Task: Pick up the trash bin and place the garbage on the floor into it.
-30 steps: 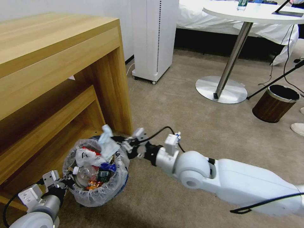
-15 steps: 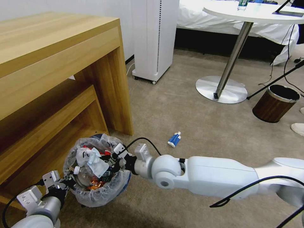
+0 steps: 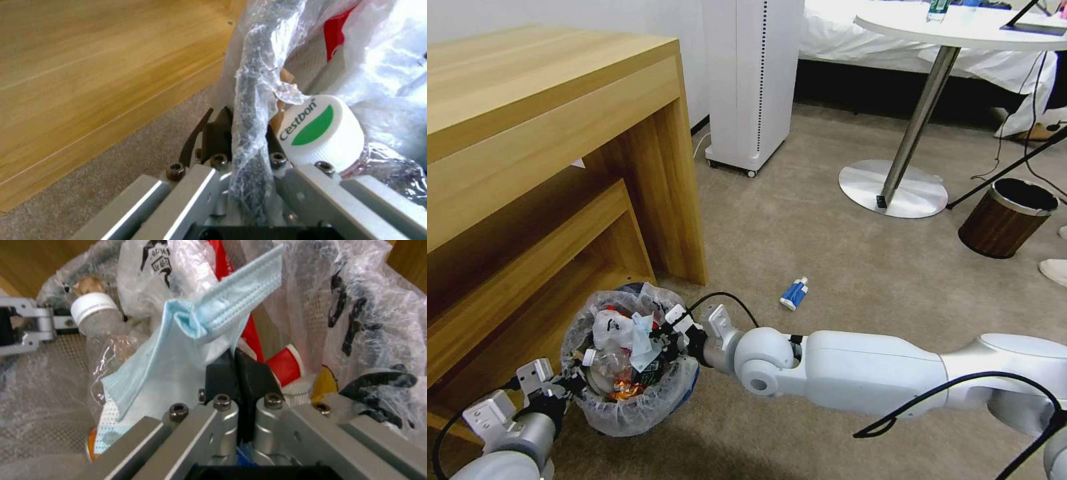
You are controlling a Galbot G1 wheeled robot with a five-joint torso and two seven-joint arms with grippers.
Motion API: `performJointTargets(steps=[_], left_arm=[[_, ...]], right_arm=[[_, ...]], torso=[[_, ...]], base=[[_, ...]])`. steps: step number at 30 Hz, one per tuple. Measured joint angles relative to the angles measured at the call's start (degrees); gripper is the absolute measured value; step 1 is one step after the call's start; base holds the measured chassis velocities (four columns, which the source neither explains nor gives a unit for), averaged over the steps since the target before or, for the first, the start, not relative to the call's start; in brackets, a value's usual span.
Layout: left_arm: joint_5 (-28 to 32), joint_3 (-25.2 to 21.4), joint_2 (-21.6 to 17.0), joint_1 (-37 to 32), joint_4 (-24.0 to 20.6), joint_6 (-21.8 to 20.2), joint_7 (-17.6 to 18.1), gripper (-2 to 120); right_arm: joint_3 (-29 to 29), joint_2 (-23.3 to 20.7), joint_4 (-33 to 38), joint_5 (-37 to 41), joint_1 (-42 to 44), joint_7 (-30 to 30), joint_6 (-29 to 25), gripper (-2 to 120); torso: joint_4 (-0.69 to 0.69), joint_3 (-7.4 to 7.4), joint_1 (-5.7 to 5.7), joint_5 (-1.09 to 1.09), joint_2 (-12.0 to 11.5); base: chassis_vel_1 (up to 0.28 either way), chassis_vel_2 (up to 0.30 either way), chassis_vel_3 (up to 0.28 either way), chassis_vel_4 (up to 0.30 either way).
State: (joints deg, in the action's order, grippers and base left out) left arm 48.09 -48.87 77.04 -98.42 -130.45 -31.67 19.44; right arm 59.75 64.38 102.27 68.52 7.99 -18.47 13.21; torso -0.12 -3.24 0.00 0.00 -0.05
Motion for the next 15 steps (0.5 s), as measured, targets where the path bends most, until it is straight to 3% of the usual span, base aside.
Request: performJointTargets(steps=[6,15], left_arm=[[0.0,0.1,-0.1,0.3,0.7,0.2,-0.2,1],[0.1,0.1,-0.3,0.8,1.5,0.2,-0.2,1]], right_arm=[[-0.5,0.8,-0.6,0.2,0.1,-0.1,0.0,22],[-1.6,-1.5,2.1,0.5,0.1,-0.4,-0.1,58]], torso=[[0.0,0.0,0.0,0.0,0.0],[0.0,0.0,0.0,0.0,0.0]], base=[[0.0,0.0,0.0,0.0],[0.0,0.0,0.0,0.0]])
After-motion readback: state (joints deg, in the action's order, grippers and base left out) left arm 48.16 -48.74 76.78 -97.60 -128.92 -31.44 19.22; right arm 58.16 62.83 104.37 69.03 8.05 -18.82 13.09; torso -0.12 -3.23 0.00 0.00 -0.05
